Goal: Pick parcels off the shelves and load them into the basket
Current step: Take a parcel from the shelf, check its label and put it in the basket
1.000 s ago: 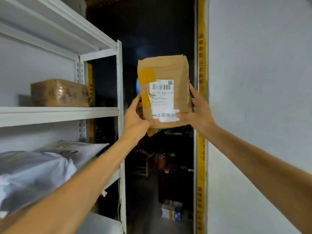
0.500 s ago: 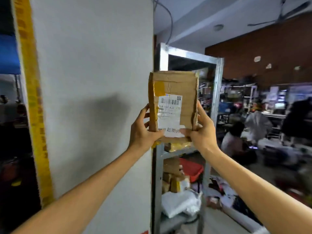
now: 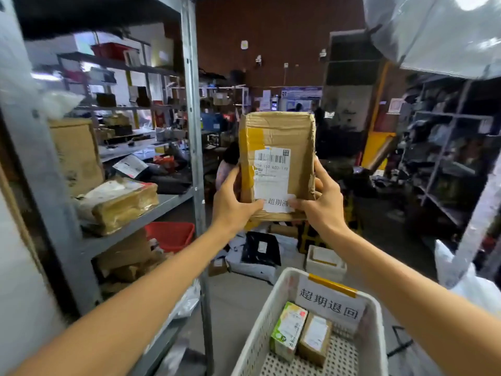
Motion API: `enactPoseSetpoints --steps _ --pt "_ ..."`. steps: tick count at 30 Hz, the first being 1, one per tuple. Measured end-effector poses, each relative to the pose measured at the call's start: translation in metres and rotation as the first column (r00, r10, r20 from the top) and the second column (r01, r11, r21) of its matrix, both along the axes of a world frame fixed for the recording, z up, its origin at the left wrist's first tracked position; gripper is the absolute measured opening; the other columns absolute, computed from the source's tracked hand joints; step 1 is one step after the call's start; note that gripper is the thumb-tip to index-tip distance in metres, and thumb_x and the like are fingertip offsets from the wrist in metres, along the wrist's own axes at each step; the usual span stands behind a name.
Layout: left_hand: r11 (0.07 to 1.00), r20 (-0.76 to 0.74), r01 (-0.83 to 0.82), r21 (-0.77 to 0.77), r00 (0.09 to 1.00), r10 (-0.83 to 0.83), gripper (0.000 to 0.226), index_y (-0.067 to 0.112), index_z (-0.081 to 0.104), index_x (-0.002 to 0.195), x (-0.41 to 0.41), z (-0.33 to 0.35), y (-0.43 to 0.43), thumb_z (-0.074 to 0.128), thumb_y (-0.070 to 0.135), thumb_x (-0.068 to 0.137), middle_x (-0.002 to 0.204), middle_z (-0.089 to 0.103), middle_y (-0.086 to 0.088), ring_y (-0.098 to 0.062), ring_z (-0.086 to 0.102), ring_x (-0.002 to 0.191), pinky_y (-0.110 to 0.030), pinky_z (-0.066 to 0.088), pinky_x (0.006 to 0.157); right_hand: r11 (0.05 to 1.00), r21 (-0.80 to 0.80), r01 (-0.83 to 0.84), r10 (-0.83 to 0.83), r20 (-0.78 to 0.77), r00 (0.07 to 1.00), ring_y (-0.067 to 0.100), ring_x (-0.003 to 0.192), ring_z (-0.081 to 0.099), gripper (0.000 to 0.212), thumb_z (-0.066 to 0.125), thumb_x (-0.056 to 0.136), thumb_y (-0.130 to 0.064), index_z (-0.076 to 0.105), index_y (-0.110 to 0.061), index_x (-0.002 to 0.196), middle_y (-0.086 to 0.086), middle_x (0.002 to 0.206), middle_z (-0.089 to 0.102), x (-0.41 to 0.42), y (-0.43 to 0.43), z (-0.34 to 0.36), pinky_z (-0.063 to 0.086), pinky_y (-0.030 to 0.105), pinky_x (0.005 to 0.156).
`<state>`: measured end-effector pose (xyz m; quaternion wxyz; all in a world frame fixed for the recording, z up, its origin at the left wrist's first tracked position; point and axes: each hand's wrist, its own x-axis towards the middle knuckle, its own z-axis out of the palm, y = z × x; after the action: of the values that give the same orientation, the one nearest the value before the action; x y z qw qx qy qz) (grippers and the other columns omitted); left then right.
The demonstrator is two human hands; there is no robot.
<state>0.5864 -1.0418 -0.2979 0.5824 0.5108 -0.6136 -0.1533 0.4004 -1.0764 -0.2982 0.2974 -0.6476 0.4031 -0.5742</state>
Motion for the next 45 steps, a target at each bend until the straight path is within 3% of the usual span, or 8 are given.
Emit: enactPoseSetpoints --steps 10,16,19,23,28,32,39,45 --pt "0.908 -0.027 0.382 0.171 0.923 -0.383 0.081 0.011 0.043 0.140 -0.061 -0.084 -0.117 0.083 0.014 0.069 0.124 0.059 0.005 -0.008 0.056 0.110 -0.017 0.045 0.092 0.908 0.138 0.396 -0.389 -0.081 0.918 0.014 0.113 0.060 0.105 0.079 0.063 0.009 0.033 -0.031 0.149 -0.003 0.122 0.063 -0.056 -0.036 -0.073 0.055 0.025 0.089" --pt "0.814 -0.083 0.492 0.309 0.867 -0.492 0.088 0.008 0.035 0.145 -0.113 -0.151 -0.161 0.083 0.013 0.070 0.138 0.046 0.004 -0.010 0.044 0.125 -0.031 0.039 0.106 0.811 0.247 0.531 -0.506 -0.160 0.848 0.006 0.116 0.057 0.106 0.080 0.060 0.004 0.033 -0.028 0.150 -0.012 0.128 0.059 -0.099 -0.062 -0.135 0.050 0.034 0.100" --pt "0.768 -0.131 0.487 0.416 0.868 -0.479 0.092 0.012 0.030 0.148 -0.136 -0.196 -0.174 0.083 0.017 0.072 0.147 0.039 -0.001 -0.015 0.038 0.134 -0.034 0.037 0.109 0.778 0.325 0.537 -0.505 -0.185 0.843 0.008 0.123 0.053 0.107 0.078 0.060 0.006 0.032 -0.026 0.150 -0.011 0.137 0.054 -0.121 -0.075 -0.179 0.047 0.037 0.104" --pt "0.696 -0.204 0.518 0.497 0.849 -0.487 0.081 0.013 0.038 0.142 -0.161 -0.263 -0.184 0.080 0.007 0.073 0.124 0.054 0.010 -0.006 0.051 0.116 -0.006 0.042 0.086 0.719 0.445 0.534 -0.489 -0.223 0.844 0.015 0.127 0.050 0.108 0.077 0.056 -0.006 0.031 -0.034 0.149 -0.012 0.138 0.054 -0.145 -0.092 -0.258 0.043 0.043 0.107" --pt "0.572 -0.285 0.480 0.666 0.872 -0.399 0.082 0.025 0.042 0.134 -0.165 -0.365 -0.174 0.083 0.003 0.066 0.121 0.057 0.005 -0.018 0.055 0.117 -0.043 0.049 0.099 0.654 0.567 0.500 -0.434 -0.260 0.863 0.005 0.120 0.048 0.102 0.071 0.062 0.010 0.034 -0.028 0.149 -0.012 0.138 0.050 -0.146 -0.082 -0.346 0.043 0.016 0.098" --pt "0.432 -0.342 0.451 0.781 0.888 -0.308 0.082 0.027 0.040 0.133 -0.146 -0.446 -0.148 0.078 -0.007 0.070 0.121 0.056 0.007 -0.017 0.052 0.119 -0.038 0.046 0.101 0.540 0.687 0.486 -0.387 -0.310 0.868 0.011 0.128 0.046 0.102 0.072 0.066 0.010 0.030 -0.028 0.151 -0.010 0.144 0.047 -0.120 -0.060 -0.428 0.046 0.034 0.104" --pt "0.192 -0.311 0.337 0.922 0.938 -0.153 0.077 0.009 0.047 0.130 -0.092 -0.557 -0.098 0.073 -0.020 0.064 0.119 0.062 -0.003 -0.020 0.060 0.112 -0.023 0.049 0.083 0.289 0.862 0.416 -0.252 -0.351 0.902 0.009 0.121 0.046 0.098 0.072 0.070 0.005 0.026 -0.026 0.151 -0.012 0.133 0.048 -0.062 -0.012 -0.533 0.039 0.025 0.103" --pt "0.070 -0.239 0.243 0.968 0.969 -0.064 0.077 0.016 0.046 0.130 -0.077 -0.601 -0.080 0.069 -0.020 0.065 0.120 0.062 -0.001 -0.020 0.059 0.107 -0.041 0.051 0.094 0.187 0.900 0.393 -0.176 -0.363 0.915 0.024 0.125 0.050 0.096 0.071 0.071 0.009 0.027 -0.022 0.151 0.000 0.137 0.050 -0.037 -0.005 -0.581 0.048 0.038 0.100"
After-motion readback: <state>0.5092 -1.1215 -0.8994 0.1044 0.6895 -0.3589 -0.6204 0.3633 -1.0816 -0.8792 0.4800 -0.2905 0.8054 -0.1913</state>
